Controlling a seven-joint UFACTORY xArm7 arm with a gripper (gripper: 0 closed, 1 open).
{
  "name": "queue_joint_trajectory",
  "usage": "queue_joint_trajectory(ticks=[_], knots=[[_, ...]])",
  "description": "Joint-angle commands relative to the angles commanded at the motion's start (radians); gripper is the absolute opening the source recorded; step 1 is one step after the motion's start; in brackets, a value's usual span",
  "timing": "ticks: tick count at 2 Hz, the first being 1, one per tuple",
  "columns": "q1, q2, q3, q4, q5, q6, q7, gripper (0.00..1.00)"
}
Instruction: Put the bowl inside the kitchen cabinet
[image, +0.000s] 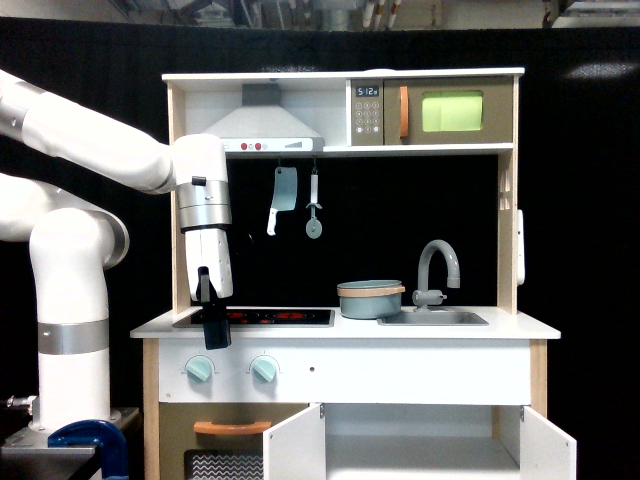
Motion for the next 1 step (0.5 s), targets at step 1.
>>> queue_joint_trajectory(ticks=[1], knots=[[-0.002,-0.059,-0.040,-0.016,0.010,-0.006,-0.001,0.00]])
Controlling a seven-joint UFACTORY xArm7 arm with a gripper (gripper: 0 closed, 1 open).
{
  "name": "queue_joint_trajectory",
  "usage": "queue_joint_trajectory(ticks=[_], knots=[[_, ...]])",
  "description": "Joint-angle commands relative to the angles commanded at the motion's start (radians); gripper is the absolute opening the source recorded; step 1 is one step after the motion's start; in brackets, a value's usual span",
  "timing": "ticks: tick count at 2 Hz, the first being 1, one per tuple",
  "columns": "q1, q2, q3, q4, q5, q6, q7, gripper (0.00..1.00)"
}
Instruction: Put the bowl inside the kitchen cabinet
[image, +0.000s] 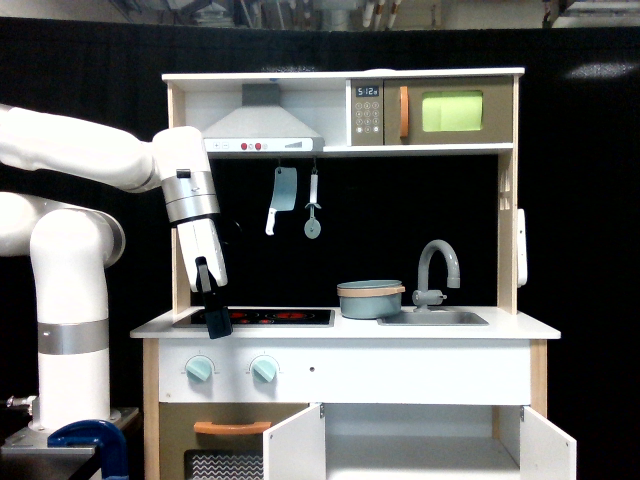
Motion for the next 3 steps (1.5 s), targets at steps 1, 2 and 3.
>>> queue_joint_trajectory(ticks=[1,2,3], knots=[[-0.030,-0.088,-0.038,-0.004,-0.032,0.012,-0.032,1.00],[-0.091,0.258,0.089,0.157,-0.043,-0.093,0.140,1.00],[-0.118,0.392,0.187,0.250,-0.071,-0.229,0.244,1.00]])
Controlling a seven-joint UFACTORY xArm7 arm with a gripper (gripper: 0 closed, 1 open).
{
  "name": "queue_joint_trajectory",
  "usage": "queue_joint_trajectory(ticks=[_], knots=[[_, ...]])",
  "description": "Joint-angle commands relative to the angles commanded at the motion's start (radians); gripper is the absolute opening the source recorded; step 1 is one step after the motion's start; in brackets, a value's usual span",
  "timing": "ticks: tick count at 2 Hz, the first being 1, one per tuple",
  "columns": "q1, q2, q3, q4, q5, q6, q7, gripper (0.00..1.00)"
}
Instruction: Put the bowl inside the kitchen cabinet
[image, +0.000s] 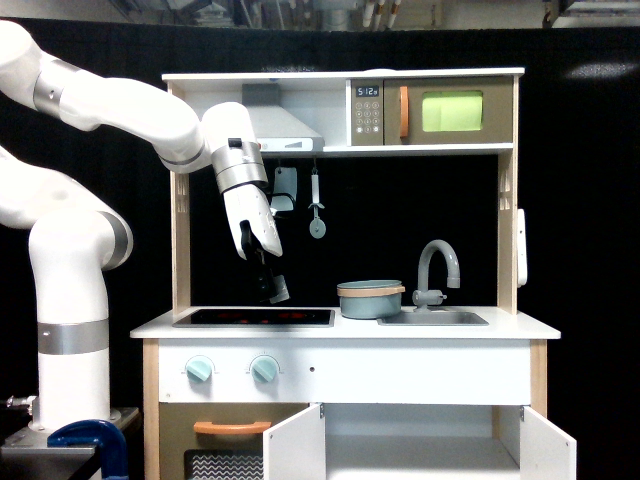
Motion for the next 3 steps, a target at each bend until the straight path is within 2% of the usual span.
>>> queue_joint_trajectory(ticks=[1,2,3], knots=[[0.211,0.082,-0.390,0.094,0.138,-0.038,-0.430,1.00],[0.321,0.165,-0.475,0.129,0.195,-0.113,-0.585,1.00],[0.236,0.276,-0.287,0.224,0.233,-0.076,-0.159,1.00]])
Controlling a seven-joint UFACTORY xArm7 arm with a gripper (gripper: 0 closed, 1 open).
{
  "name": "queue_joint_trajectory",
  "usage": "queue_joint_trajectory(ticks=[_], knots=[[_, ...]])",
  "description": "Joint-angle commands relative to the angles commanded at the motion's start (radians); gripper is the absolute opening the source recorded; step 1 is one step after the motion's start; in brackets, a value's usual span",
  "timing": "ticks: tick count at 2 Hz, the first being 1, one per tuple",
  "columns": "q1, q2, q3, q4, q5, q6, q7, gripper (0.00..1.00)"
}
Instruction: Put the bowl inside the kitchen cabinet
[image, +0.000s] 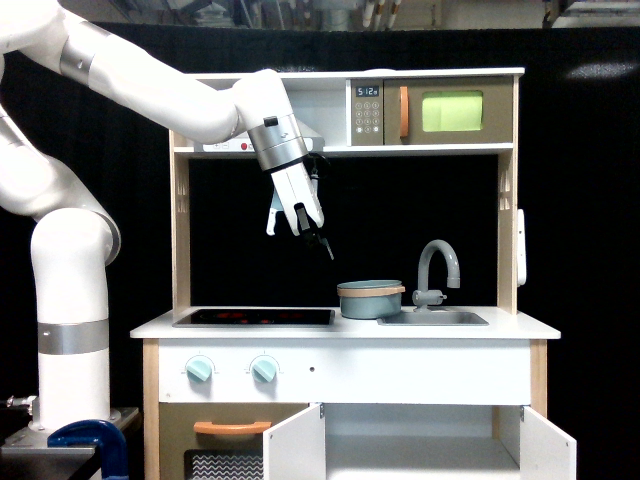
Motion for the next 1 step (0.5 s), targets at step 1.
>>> queue_joint_trajectory(ticks=[1], knots=[[0.024,0.071,-0.005,0.062,0.140,0.048,0.152,1.00]])
